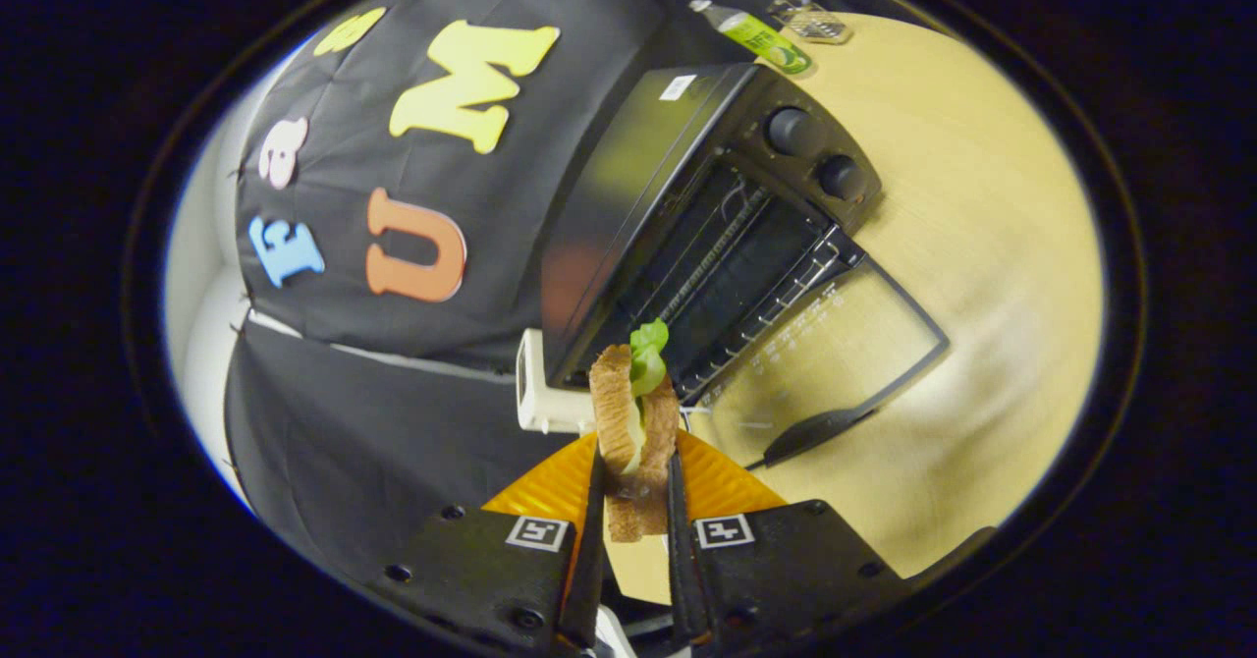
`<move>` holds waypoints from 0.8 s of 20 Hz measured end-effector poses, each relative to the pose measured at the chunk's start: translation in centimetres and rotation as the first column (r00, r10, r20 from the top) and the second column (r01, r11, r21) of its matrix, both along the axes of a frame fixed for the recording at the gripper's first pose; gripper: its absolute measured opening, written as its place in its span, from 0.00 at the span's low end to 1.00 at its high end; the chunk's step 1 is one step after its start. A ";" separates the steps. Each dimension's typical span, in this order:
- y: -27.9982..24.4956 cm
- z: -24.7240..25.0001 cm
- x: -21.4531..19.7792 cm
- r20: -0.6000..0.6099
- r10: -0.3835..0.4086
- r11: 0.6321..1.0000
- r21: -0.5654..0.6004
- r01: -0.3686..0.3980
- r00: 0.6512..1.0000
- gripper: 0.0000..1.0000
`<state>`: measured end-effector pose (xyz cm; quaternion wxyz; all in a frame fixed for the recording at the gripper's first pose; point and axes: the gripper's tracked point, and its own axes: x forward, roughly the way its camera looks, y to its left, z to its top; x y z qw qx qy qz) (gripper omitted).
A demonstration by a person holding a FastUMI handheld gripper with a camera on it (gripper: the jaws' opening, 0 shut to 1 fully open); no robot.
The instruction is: Open the toaster oven, put the food inside, and close the toaster oven door.
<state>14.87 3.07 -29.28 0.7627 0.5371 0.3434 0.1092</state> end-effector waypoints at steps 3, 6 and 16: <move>-1.4 -2.2 3.6 0.010 -0.127 0.990 0.061 0.127 0.992 0.34; -2.4 -3.4 7.0 0.082 -0.206 0.976 0.091 0.198 0.975 0.34; -1.1 -6.1 12.6 0.110 -0.311 0.948 0.109 0.300 0.944 0.52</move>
